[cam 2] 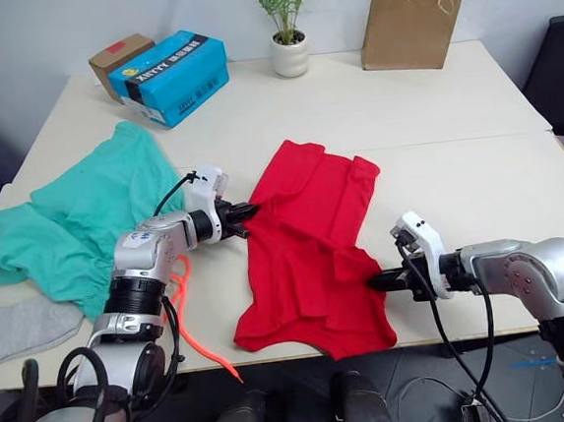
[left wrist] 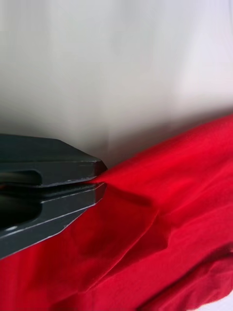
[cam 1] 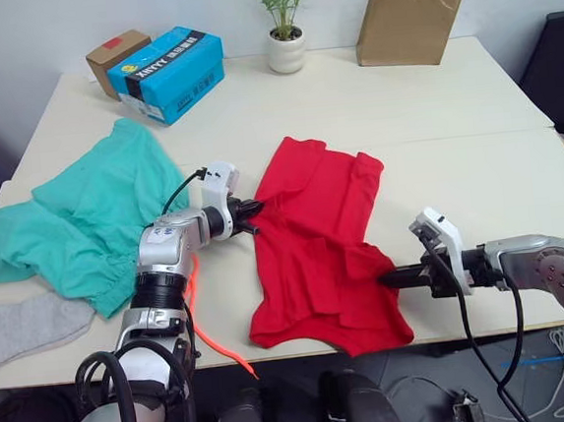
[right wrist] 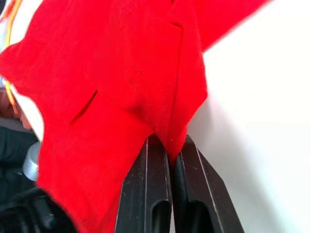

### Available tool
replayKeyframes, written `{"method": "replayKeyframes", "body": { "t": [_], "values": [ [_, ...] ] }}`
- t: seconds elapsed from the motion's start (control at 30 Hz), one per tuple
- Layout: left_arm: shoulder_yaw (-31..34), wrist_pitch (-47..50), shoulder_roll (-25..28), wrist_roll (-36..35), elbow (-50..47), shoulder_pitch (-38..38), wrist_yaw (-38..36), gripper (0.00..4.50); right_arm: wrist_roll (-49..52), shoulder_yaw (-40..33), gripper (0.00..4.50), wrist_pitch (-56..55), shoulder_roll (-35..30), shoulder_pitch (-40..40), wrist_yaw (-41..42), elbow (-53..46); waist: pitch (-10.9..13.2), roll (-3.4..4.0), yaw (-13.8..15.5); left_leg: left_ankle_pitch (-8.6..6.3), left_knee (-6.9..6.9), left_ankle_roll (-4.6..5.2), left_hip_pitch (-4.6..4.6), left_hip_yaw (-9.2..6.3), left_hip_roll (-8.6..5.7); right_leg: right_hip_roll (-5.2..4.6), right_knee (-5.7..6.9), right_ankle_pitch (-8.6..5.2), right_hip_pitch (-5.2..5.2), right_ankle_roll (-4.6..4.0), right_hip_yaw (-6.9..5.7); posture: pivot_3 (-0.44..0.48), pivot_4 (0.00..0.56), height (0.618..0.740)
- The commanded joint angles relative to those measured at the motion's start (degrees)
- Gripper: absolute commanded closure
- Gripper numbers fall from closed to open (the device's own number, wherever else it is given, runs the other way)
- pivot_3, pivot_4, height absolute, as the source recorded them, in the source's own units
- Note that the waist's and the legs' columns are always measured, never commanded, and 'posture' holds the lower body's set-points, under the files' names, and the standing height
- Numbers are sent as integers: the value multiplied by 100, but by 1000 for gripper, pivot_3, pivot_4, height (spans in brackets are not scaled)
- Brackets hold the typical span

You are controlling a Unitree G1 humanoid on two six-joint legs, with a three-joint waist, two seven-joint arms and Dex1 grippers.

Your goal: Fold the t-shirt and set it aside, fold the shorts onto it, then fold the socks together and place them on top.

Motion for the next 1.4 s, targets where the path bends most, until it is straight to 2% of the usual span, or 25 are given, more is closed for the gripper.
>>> {"method": "replayKeyframes", "body": {
  "t": [0.03,0.2,0.3,0.33,0.43,0.53,0.63,0.67,0.77,0.83,0.87,0.93,1.07,1.23,1.4],
  "values": [
    [112,462,-43,-214,-1047,288,324,4500,-452,228,4459,-431,27,-346,498,426,0,0,2,0,1,0,1,0,0,-1,0,0,1,0,1,0,150,740],
    [223,856,-111,-397,-2025,809,685,4500,-1055,565,4459,-951,258,-668,899,1018,0,0,15,2,1,-3,2,-1,0,-1,1,0,2,0,-1,0,150,740],
    [96,773,116,-404,-2301,1085,607,4500,-1196,542,4459,-968,336,-652,999,1076,0,0,23,2,3,-3,4,-1,0,-1,1,0,5,0,-1,0,150,740],
    [16,644,277,-366,-2365,1191,496,4500,-1156,447,4256,-925,314,-604,1047,1023,0,0,16,2,3,-4,5,-1,1,-1,2,0,6,0,-1,0,150,740],
    [-226,249,793,-390,-2579,1444,-12,3868,-988,148,3519,-1118,81,-290,1475,634,0,1,15,2,-1,-7,10,-2,3,0,2,0,7,-1,-2,0,150,740],
    [-293,-140,1271,-586,-2865,1687,-623,2980,-1244,-222,2502,-1899,-200,184,1683,294,0,1,79,1,-4,-8,7,-2,3,-1,-4,-1,6,-2,-3,0,150,740],
    [-467,-1103,1970,-453,-3063,2061,-1407,2073,-1851,-585,1477,-3552,-610,854,2121,296,0,1,155,-2,-2,-7,5,-1,0,-4,-10,-1,7,-2,-3,0,150,740],
    [-529,-1655,2183,-354,-3063,2206,-1678,1636,-2025,-736,981,-4178,-638,1021,2216,428,0,2,154,-6,-4,-10,6,-2,0,-4,-16,-1,9,-2,-6,0,150,740],
    [-679,-3405,2573,-45,-2848,2526,-2250,803,-2645,-1027,77,-6180,-570,1340,2252,1053,-1,2,143,-7,-7,-11,13,-1,3,-2,-30,0,21,-4,-10,0,150,740],
    [-795,-4341,2703,110,-2626,2620,-2550,175,-3083,-1031,0,-7307,-536,1384,2201,1525,0,3,140,-19,-11,-31,21,-1,4,-2,-37,1,31,-5,-12,0,150,740],
    [-867,-4718,2735,208,-2476,2624,-2635,42,-3254,-1000,0,-7758,-501,1342,2163,1787,0,3,137,-19,-12,-31,22,-1,4,-2,-37,1,32,-6,-13,0,150,740],
    [-1050,-5585,2738,413,-2113,2548,-2814,42,-3608,-907,0,-8996,-378,1172,2091,2411,0,3,128,-12,-12,-18,28,-1,5,-2,-38,2,38,-7,-14,0,150,740],
    [-1498,-6644,2732,794,-1543,2330,-3137,42,-4041,-513,0,-10748,-185,993,2273,3163,1,5,111,-8,-13,-11,35,0,8,0,-38,2,43,-7,-17,0,150,740],
    [-1845,-7315,2416,877,-1177,2109,-3207,42,-3981,-230,0,-11807,251,825,2141,3342,1,4,97,-9,-14,-13,64,2,17,5,-38,1,68,-9,-17,0,150,740],
    [-2211,-7862,2146,952,-768,1875,-3413,42,-3837,151,0,-12241,406,900,2227,3157,1,5,107,-15,-15,-13,105,-2,22,6,-47,0,113,-11,-20,0,150,740]
  ]
}}
